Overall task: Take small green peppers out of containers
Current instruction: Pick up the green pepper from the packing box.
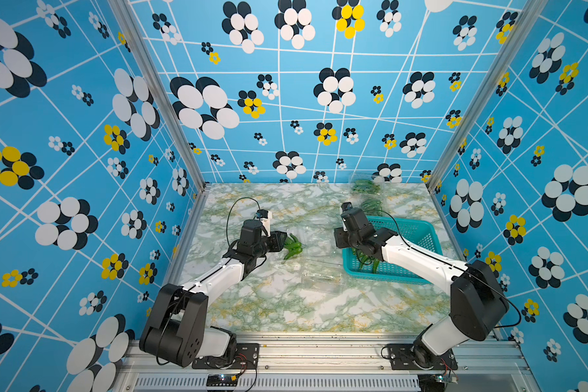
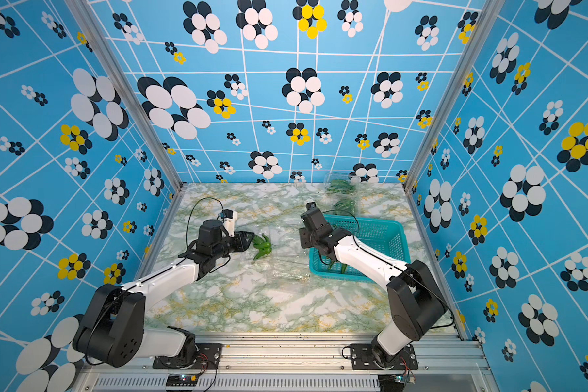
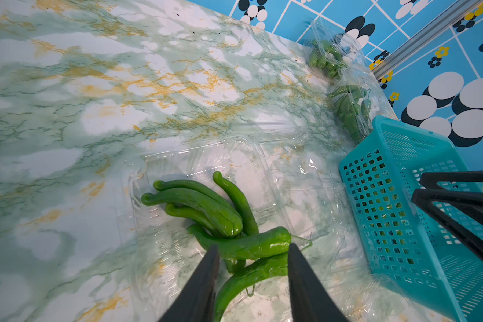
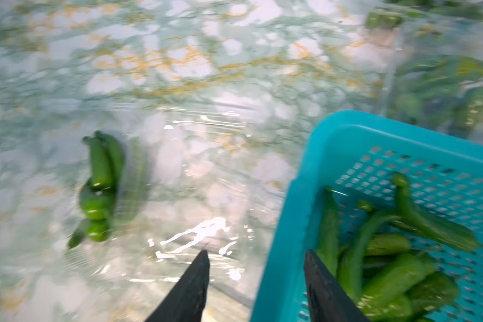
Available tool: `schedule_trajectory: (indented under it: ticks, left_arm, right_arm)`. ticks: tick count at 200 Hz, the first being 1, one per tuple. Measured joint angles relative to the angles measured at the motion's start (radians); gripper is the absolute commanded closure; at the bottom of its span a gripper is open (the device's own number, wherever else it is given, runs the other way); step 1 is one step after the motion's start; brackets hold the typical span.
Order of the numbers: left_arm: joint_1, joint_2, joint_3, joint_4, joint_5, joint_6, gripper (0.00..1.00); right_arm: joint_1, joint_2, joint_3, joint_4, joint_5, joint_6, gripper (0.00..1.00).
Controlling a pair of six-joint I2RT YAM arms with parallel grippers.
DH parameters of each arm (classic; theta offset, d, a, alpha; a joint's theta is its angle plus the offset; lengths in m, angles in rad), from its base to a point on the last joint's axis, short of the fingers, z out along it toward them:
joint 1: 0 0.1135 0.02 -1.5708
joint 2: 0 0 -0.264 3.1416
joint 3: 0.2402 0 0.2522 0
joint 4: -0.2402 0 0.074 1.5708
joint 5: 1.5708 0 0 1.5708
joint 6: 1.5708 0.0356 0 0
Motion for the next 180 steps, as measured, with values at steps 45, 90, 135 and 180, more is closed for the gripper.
schedule_trajectory:
  ticks: [45,90,135,180]
  left_arm:
    - [-0.005,0.013,0.006,-0.012,0.012,0.0,0.58]
    - [-0.005,0.069,0.05,-0.039,0.026,0.0,0.58]
    - [-0.005,0.095,0.054,-0.051,0.035,0.0,0.58]
    - [-0.005,0.095,0.057,-0.059,0.04,0.003,0.58]
  right_arm:
    - [0.084,0.096,0.072,0.014,-0.084,-0.022,0.44]
    - [0.082,0.183,0.095,0.048,-0.178,-0.048,0.47]
    - [0.082,0.242,0.13,0.067,-0.245,-0.083,0.51]
    - [0.082,0.29,0.193,0.085,-0.289,-0.098,0.55]
